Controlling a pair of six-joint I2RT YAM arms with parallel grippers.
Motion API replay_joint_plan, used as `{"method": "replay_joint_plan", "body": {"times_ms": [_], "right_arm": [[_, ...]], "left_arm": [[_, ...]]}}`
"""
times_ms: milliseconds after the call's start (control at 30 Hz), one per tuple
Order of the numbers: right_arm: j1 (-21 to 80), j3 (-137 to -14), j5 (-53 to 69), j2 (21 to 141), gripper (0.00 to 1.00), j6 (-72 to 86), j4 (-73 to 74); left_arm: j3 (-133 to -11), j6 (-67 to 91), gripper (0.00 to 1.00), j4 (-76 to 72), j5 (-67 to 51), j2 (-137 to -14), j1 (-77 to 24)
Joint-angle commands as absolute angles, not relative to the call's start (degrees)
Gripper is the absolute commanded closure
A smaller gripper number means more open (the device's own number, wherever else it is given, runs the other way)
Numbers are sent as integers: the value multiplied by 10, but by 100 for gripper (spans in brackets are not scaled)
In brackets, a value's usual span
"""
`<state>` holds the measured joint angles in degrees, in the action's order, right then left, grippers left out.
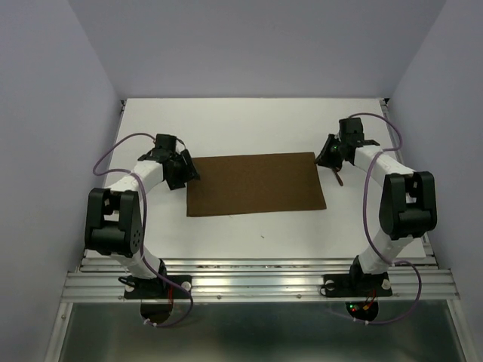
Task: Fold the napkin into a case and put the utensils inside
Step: Pick up the rectangle-folded napkin at the center of the board.
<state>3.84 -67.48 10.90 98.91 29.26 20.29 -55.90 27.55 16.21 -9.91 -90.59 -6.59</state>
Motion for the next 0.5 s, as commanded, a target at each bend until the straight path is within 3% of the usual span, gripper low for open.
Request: {"method": "replay_joint_plan", "body": {"times_ms": [0, 200, 400, 467], "right_arm": [[43, -655, 98, 949, 74, 278, 207], [43, -640, 97, 941, 73, 278, 208], [43, -638, 98, 947, 73, 279, 207], [43, -637, 98, 947, 73, 279, 207]], "left_arm": [[-551, 276, 30, 149, -76, -915, -67], [-552, 276, 39, 150, -49, -940, -76], [-548, 276, 40, 161, -7, -959, -89], [-546, 278, 46, 157, -9, -964, -91]]}}
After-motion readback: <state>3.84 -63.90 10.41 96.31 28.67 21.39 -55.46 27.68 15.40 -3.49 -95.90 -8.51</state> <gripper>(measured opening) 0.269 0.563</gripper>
